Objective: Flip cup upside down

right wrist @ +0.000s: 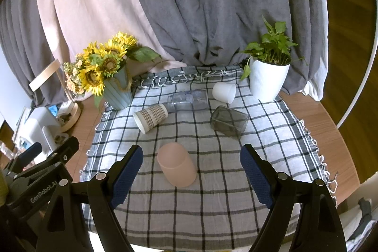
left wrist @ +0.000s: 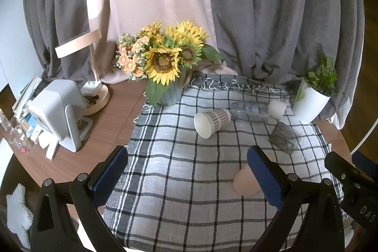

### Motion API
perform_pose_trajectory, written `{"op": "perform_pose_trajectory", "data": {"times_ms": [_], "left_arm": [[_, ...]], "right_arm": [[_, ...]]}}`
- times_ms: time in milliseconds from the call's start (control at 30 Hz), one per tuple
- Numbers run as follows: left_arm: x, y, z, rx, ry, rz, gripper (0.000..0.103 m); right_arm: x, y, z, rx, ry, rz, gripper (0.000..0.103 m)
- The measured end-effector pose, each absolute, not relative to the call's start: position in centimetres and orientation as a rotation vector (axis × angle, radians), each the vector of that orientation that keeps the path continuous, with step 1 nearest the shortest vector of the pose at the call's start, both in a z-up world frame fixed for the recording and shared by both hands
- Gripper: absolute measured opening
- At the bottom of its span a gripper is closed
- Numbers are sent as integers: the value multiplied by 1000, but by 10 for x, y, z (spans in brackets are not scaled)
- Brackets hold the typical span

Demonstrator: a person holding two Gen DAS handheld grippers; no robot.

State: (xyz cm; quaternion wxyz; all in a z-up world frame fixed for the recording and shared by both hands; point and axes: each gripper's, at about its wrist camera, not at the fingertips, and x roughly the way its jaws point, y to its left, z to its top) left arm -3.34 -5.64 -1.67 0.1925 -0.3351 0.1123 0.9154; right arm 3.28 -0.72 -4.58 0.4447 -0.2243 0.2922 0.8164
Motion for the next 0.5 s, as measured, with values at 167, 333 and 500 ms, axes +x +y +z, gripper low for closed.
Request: {"op": "perform_pose_trajectory", "data": {"times_ms": [167,333,500], "left_arm": [[-33,-57,-17,-942,316,2568,103],[-35,-57,-17,-946,314,2567,103],[-37,-59,-20,-952,315,2567,103]], "right_arm": [[33,-6,-46,-555,727,2023,84],[33,-7,-46,-558,725,2024,84],[33,-7,-46,-557,725,2024,84]]}}
